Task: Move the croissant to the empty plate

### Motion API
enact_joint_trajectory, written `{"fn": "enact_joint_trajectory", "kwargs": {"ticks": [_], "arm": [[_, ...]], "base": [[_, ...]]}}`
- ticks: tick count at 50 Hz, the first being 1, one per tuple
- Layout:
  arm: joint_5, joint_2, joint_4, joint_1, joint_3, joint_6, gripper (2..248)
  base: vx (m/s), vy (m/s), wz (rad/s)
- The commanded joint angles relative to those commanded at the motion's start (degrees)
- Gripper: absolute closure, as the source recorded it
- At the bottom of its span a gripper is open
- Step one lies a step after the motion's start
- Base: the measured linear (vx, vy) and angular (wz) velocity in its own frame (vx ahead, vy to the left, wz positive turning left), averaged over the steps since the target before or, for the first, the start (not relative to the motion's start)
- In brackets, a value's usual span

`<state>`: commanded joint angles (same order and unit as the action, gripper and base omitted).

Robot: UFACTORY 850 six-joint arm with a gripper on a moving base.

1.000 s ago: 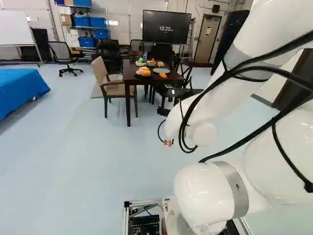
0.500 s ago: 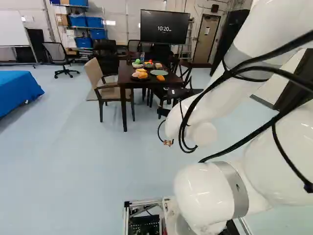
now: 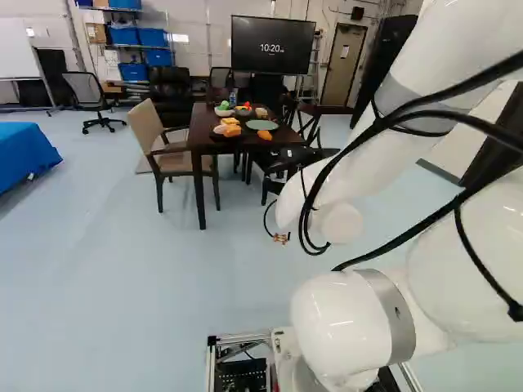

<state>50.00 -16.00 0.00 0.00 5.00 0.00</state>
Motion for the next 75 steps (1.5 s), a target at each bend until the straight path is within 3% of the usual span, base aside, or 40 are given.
{"fn": "enact_joint_trajectory", "kwargs": {"ticks": [52, 75], "arm": [[0.0, 0.0, 0.0, 0.0, 0.0, 0.0, 3], [0.0, 0.0, 0.0, 0.0, 0.0, 0.0, 3]], "base": [[0.267, -0.076, -0.009], [0.217, -0.036, 0.173]]}}
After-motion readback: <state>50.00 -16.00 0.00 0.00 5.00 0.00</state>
